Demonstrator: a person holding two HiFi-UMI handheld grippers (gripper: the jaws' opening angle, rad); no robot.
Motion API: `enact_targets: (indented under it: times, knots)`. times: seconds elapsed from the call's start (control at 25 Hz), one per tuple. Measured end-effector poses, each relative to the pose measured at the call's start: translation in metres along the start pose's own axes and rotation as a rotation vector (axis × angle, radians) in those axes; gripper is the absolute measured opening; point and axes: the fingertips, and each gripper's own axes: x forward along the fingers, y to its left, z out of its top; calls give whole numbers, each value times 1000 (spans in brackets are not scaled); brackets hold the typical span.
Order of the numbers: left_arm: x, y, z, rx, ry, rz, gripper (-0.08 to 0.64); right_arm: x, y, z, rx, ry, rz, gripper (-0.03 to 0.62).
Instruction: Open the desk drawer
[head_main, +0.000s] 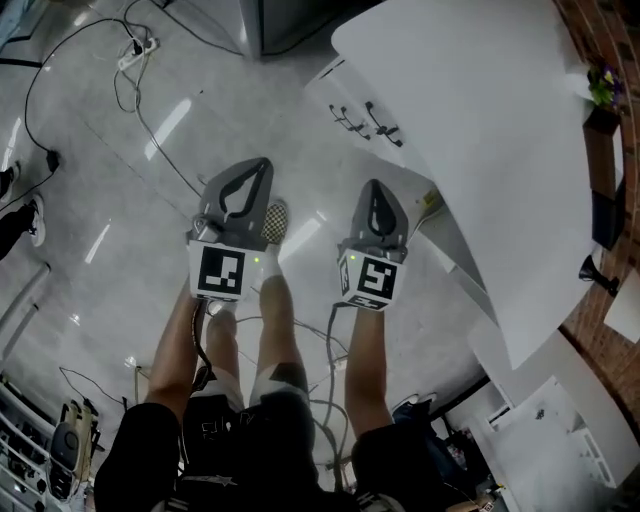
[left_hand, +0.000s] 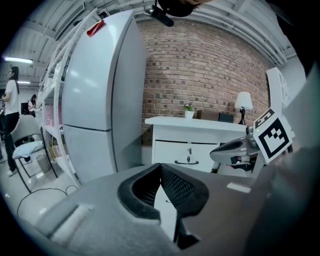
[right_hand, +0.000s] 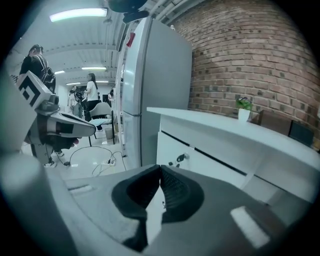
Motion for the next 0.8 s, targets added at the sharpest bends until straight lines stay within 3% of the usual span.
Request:
enact_targets:
  times: [0.32,0.8]
  knots:
    - [43,15,-110,-19,34,-34,9,76,26,-85,-52,60,18,6]
    - [94,15,-203,-30,54,-55,9,147,29,-171,-150,122,46,6]
